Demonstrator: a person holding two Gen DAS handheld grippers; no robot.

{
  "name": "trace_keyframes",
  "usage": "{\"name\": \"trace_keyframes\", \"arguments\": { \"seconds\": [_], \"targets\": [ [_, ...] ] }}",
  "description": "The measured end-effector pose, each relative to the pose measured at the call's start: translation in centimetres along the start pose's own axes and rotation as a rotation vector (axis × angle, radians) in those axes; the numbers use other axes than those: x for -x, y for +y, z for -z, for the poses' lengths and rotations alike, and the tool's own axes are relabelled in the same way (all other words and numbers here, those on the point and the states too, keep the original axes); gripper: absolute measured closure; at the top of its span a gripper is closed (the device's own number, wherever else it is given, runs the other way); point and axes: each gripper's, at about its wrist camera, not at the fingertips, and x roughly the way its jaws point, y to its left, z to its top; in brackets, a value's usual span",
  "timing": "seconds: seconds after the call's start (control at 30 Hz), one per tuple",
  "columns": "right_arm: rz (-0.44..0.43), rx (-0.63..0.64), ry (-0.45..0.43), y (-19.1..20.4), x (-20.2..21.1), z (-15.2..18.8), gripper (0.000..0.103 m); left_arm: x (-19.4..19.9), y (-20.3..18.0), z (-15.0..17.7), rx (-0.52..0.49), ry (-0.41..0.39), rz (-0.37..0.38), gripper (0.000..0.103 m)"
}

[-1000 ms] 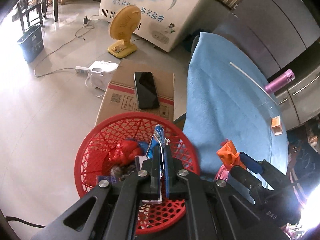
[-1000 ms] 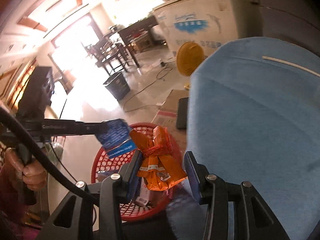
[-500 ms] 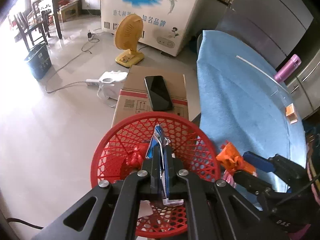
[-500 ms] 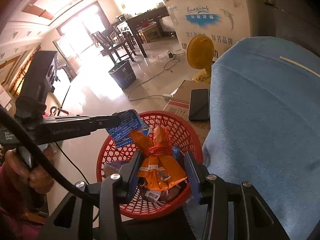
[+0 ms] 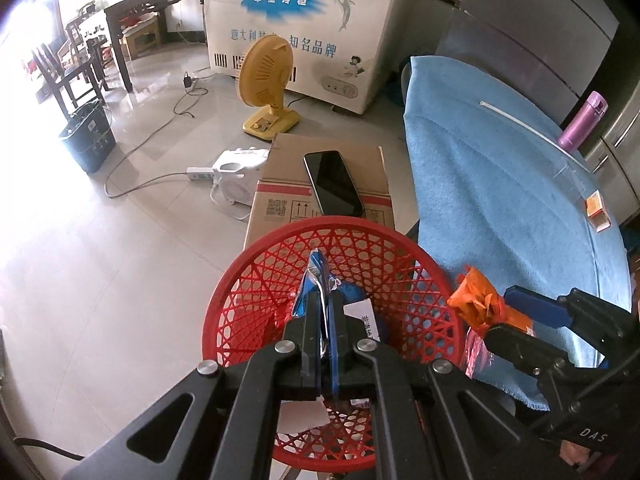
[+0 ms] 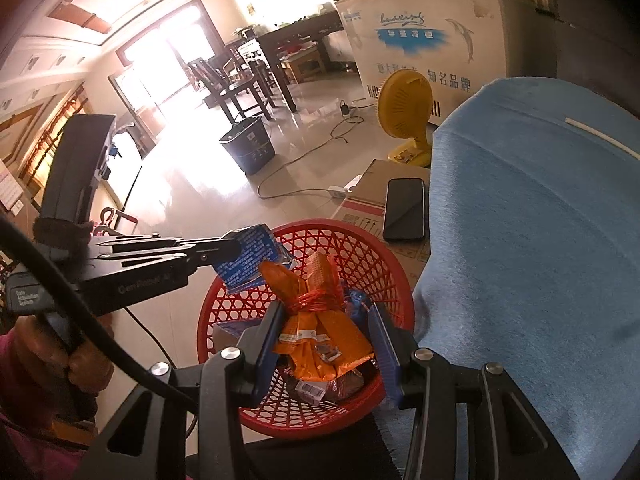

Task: Collect trash
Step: 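Carry the foil packet and orange bag over the red basket with both grippers, then open the right gripper to drop the orange bag while the left releases the foil packet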

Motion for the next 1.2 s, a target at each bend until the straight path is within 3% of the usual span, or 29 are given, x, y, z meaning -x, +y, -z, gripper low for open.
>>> {"name": "trace_keyframes", "arguments": {
  "seconds": [0.27,0.43,0.77,1.2],
  "targets": [
    [-0.01,0.04,0.02,0.2,-1.4,-2.2,0.057,0.3,0.2,0.5,0.002,0.0,-0.004,0.1],
    [-0.048,-0.055,0.009,-0.7,-2.5,-4.0,0.056,0.3,0.5,0.8,0.012,0.003,-0.012,0.1],
    [-0.051,-0.077,0.069,0.4,-4.5,-1.1,0.056,-0.5,0.7,0.9,0.008,0.022,-0.02,0.1],
    [-0.054,-0.092,0.085,0.3,-4.5,-0.2,0.056,-1.1,1.6,0.6,0.035,0.051,-0.016,0.1]
  ]
}}
